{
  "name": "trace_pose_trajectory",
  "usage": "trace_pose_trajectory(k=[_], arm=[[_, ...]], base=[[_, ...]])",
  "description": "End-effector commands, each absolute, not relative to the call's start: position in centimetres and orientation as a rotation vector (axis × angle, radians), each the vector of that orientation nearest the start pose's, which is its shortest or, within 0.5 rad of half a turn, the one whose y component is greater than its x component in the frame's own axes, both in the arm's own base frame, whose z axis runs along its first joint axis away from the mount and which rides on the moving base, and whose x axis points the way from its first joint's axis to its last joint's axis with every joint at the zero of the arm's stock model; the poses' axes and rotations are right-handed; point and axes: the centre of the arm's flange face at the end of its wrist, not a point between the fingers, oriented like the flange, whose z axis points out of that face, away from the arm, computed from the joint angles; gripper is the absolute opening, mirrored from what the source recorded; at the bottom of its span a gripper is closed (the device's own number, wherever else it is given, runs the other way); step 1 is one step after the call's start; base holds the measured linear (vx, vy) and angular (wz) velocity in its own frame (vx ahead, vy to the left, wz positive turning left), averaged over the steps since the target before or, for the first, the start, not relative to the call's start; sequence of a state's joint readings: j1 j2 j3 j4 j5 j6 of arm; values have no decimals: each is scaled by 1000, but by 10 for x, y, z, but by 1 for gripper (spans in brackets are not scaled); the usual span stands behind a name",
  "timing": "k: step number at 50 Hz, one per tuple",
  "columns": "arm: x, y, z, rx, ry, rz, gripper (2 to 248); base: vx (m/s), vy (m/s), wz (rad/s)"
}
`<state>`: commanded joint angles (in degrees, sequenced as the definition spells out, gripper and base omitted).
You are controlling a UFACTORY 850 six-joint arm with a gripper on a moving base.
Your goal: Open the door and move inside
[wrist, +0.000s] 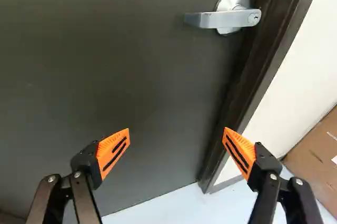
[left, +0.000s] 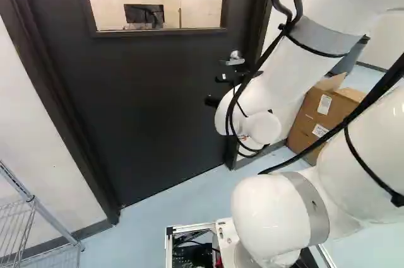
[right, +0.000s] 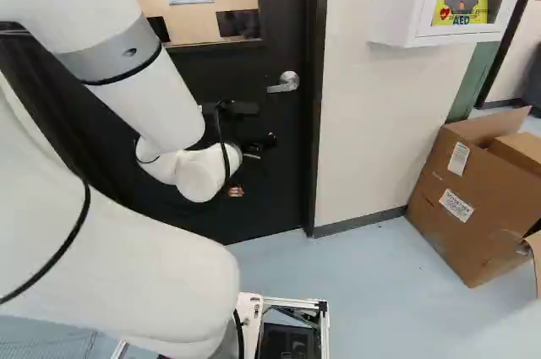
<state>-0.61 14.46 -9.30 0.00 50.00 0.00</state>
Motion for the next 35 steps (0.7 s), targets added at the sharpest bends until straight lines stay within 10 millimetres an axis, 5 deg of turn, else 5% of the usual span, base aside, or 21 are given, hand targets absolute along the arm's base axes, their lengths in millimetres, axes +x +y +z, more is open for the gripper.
trace_pose_trajectory(k=[35], arm=[[336, -5, 424, -2440, 19, -1995, 247]], base=[[0, 0, 0]])
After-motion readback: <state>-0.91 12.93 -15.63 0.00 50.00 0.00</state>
